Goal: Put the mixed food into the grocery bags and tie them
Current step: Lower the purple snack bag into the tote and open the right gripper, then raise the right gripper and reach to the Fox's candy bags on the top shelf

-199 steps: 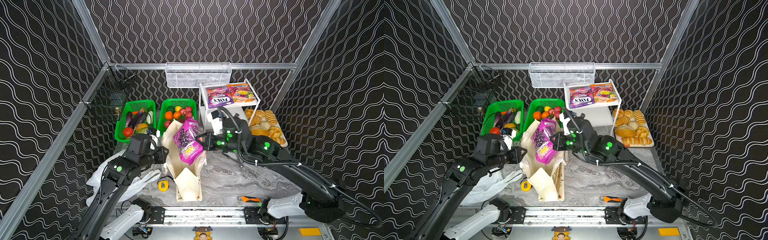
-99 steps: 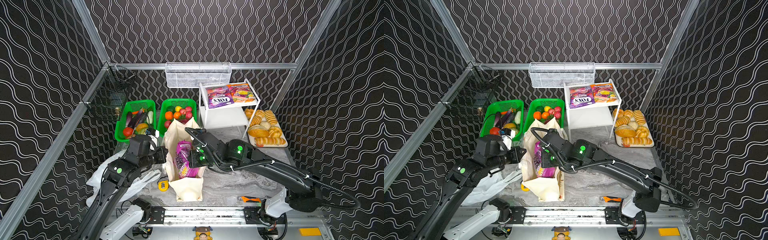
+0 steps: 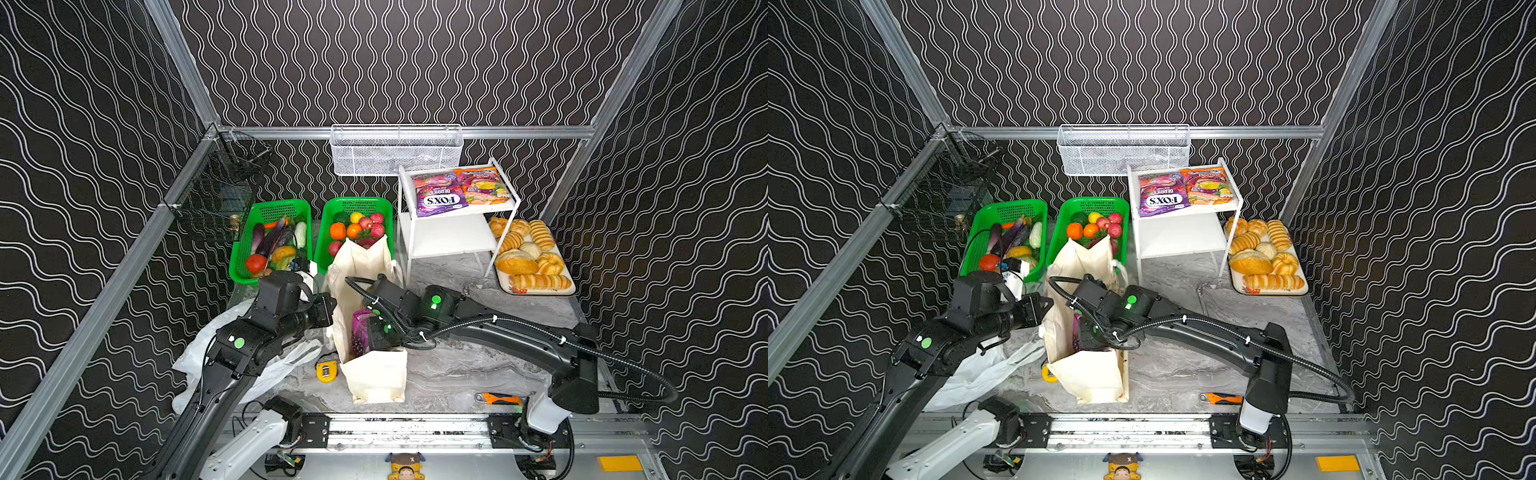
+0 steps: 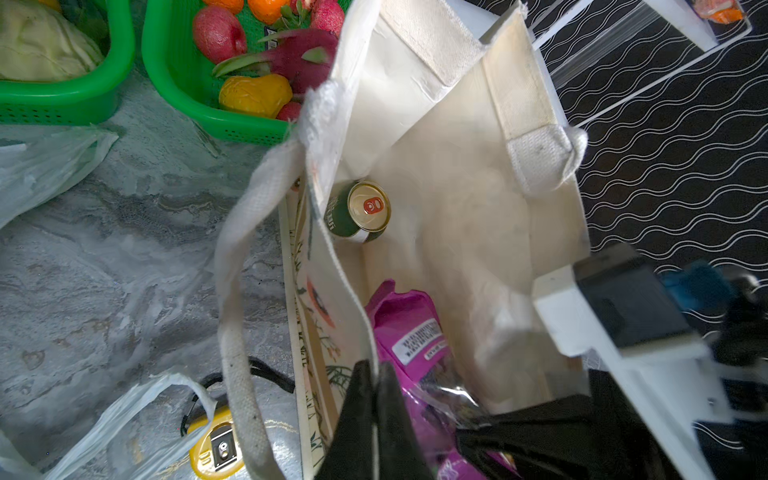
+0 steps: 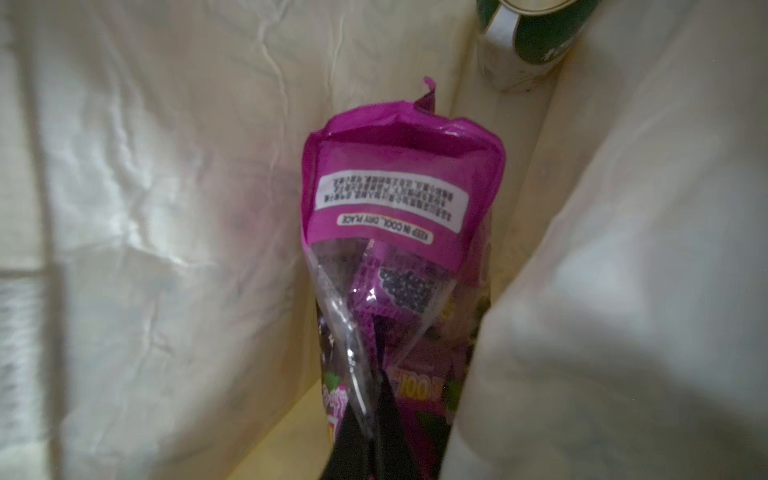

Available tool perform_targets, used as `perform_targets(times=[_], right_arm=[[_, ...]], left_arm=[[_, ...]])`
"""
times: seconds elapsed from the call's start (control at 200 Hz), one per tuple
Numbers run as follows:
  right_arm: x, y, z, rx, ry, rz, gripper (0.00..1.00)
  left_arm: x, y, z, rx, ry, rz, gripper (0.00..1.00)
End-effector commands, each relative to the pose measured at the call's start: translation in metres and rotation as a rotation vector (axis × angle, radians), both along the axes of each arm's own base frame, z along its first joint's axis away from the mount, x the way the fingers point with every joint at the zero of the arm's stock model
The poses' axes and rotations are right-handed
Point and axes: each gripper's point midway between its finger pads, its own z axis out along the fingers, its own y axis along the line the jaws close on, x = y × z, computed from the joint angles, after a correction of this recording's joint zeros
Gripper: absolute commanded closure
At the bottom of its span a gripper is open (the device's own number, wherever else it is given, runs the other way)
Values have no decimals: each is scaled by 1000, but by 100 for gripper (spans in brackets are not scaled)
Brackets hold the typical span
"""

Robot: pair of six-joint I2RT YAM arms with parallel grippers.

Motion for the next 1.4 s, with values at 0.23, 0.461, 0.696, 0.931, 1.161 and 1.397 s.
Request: perform_targets(times=[0.23,0.461,0.696,0.931,1.161,1.397], right_arm=[[-3,21,2,77,32,60,59],[7,14,40,215,-21,49,56],[33,-27,125,330,-273,-77,46],[75,-86,136,352,-320,-257,34],[75,-68,77,304,-143,-155,40],[101,-54,86,233,-237,-114,100]], left_arm=[[7,3,10,-5,-52,23,100],[9,5,10,5,-54,40,100],[12,10,17,7,-93,64,100],[13,9,14,10,-84,66,100],[13,12,19,10,-97,79,100],[14,9,21,-7,-99,74,100]])
